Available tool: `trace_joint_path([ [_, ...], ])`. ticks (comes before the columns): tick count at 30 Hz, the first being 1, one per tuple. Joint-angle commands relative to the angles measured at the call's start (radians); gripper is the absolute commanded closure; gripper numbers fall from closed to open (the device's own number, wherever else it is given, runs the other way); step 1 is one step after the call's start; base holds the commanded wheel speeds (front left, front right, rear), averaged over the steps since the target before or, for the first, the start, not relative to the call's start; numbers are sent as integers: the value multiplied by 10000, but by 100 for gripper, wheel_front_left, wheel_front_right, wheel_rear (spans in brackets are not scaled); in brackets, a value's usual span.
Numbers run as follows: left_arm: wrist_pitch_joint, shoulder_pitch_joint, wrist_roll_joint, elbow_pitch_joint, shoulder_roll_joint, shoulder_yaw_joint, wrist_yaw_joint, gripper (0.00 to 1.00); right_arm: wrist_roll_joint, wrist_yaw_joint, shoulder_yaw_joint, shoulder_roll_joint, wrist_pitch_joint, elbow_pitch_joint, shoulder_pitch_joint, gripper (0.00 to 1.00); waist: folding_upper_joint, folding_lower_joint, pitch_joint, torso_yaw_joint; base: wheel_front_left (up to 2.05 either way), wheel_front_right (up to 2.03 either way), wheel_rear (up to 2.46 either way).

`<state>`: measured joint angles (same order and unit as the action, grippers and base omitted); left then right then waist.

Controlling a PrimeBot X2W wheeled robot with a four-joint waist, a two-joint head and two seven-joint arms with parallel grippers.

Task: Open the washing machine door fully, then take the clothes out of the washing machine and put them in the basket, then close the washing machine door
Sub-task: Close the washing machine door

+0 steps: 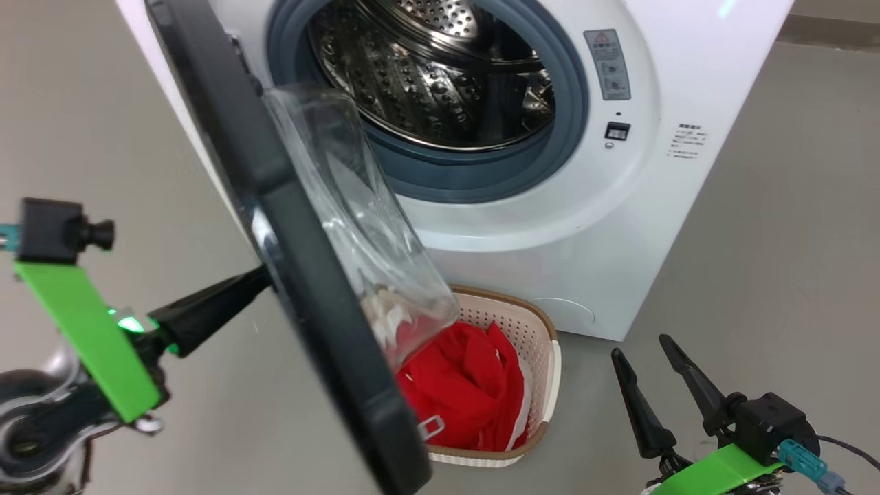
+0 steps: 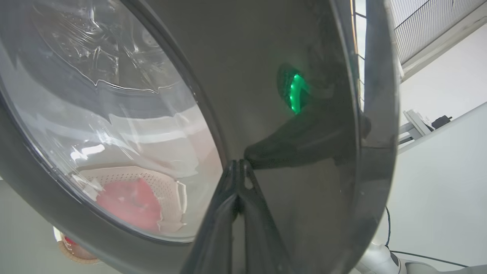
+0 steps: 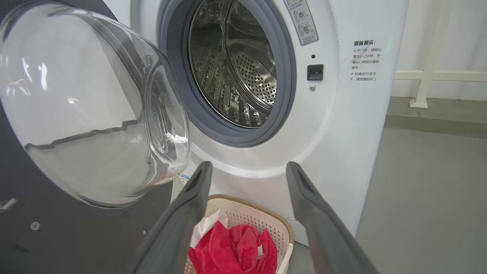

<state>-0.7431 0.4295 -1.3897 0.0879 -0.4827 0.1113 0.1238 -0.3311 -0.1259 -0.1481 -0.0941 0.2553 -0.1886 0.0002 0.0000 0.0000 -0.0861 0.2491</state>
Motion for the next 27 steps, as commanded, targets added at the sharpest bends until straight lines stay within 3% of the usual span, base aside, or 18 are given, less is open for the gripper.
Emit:
trace_joint_path([
  [1,212,622,71,217,-217,-233,69,100,118,-48,-194,-31,65,283,-177,0,0,0,-40,-132,0,0,0],
  [13,2733,1467,1001,-547,591,1629,69,100,216,-48,197,87,65,436,-218,0,0,0,-353,-663,0,0,0],
  [27,5463,2958,2338,-2544,975,3405,69,100,382,-48,562,122,65,608,-422,0,0,0,-864,-1071,0,0,0],
])
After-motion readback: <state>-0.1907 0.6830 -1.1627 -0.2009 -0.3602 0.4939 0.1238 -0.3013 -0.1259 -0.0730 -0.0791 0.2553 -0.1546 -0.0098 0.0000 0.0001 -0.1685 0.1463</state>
